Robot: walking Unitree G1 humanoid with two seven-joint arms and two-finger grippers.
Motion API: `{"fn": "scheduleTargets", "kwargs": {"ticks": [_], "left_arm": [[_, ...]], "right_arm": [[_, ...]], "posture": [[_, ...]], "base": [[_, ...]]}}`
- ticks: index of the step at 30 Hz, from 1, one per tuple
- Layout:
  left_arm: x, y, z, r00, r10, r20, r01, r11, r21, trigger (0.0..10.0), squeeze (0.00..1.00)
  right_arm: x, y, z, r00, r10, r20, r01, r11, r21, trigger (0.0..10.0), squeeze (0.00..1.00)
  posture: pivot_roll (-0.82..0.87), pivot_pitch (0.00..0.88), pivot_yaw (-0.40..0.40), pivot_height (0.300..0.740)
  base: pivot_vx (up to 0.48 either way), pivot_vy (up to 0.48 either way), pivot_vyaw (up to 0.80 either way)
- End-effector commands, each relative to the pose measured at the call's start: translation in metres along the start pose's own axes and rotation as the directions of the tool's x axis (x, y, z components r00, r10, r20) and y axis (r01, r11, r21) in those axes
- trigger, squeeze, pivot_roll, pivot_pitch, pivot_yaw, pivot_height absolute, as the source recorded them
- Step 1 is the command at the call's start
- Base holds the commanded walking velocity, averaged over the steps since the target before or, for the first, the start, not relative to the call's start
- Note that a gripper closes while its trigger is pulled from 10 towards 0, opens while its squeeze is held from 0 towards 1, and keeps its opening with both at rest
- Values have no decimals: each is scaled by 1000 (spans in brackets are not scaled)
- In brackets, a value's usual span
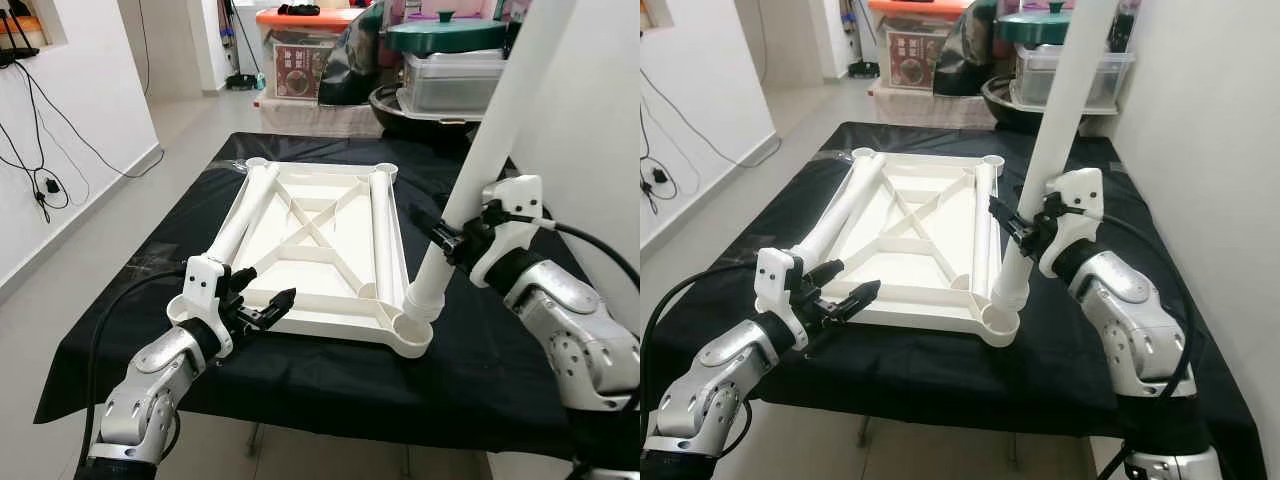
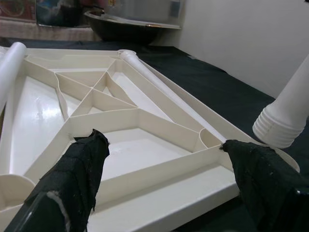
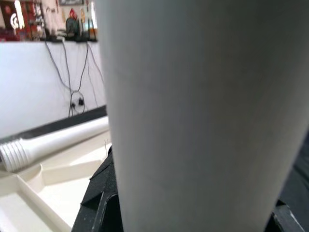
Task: Building children table
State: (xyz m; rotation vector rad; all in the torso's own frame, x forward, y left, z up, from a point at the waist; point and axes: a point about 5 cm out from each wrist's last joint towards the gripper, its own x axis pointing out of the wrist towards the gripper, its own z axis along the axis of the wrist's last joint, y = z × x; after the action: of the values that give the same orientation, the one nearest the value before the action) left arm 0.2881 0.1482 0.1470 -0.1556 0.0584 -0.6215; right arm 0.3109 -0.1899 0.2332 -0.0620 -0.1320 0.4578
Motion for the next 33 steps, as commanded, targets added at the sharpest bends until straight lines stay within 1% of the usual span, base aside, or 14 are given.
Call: {"fn": "scheduleTargets", "kwargs": {"ticks": [1, 6, 9, 10, 12, 13, 21, 24, 27, 28, 31, 33], "left_arm": [[-3, 4, -5, 1000, 16, -23, -16, 1000, -16, 10000, 0], [-5, 5, -5, 999, 23, -29, -24, 1000, -15, 10000, 0], [-15, 25, 0, 994, 104, -25, -104, 995, 2, 10000, 0], [-15, 25, 0, 994, 104, -25, -104, 995, 2, 10000, 0], [-21, 36, 4, 988, 155, -16, -154, 988, 9, 10000, 0], [-22, 37, 4, 987, 158, -16, -158, 987, 12, 10000, 0], [-22, 36, 3, 988, 155, -19, -155, 988, 12, 10000, 0], [-20, 35, 2, 988, 152, -18, -152, 988, 9, 10000, 0], [-19, 35, 2, 988, 152, -18, -152, 988, 9, 10000, 0], [-18, 34, 1, 989, 150, -18, -150, 989, 7, 10000, 0], [-18, 33, 1, 989, 146, -17, -146, 989, 4, 10000, 0], [-17, 32, 1, 990, 143, -16, -144, 990, 0, 10000, 0]], "right_arm": [[1, 1, 3, 1000, 7, 16, -7, 1000, -27, 0, 0], [0, 2, -4, 1000, 17, -12, -18, 999, -48, 0, 0], [-2, 7, -12, 997, 55, -48, -59, 995, -85, 0, 0], [-2, 7, -12, 997, 55, -48, -59, 995, -85, 0, 0], [-4, 13, -14, 993, 102, -63, -108, 989, -100, 0, 0], [-5, 15, -14, 991, 114, -66, -121, 987, -103, 0, 0], [-7, 27, -18, 983, 170, -77, -177, 979, -103, 0, 0], [-6, 43, -24, 971, 223, -82, -230, 969, -89, 0, 0], [-6, 47, -26, 968, 235, -85, -242, 966, -86, 0, 0], [-6, 50, -29, 964, 248, -91, -255, 964, -77, 0, 0], [-7, 53, -31, 961, 260, -97, -267, 962, -63, 0, 0], [-8, 56, -39, 955, 275, -108, -278, 960, -10, 0, 0]], "posture": [[55, 0, -35, 740], [60, 0, -36, 740], [61, 0, -40, 740], [61, 0, -40, 740], [62, 0, -44, 740], [63, 0, -45, 740], [65, 0, -46, 740], [64, 0, -47, 740], [60, 0, -47, 740], [61, 0, -49, 740], [63, 0, -51, 740], [67, 0, -57, 740]], "base": [[0, 0, 0], [0, 0, 0], [0, 0, 0], [0, 0, 0], [0, 0, 0], [0, 0, 0], [0, 0, 0], [0, 0, 0], [0, 0, 0], [0, 0, 0], [0, 0, 0], [0, 0, 0]]}}
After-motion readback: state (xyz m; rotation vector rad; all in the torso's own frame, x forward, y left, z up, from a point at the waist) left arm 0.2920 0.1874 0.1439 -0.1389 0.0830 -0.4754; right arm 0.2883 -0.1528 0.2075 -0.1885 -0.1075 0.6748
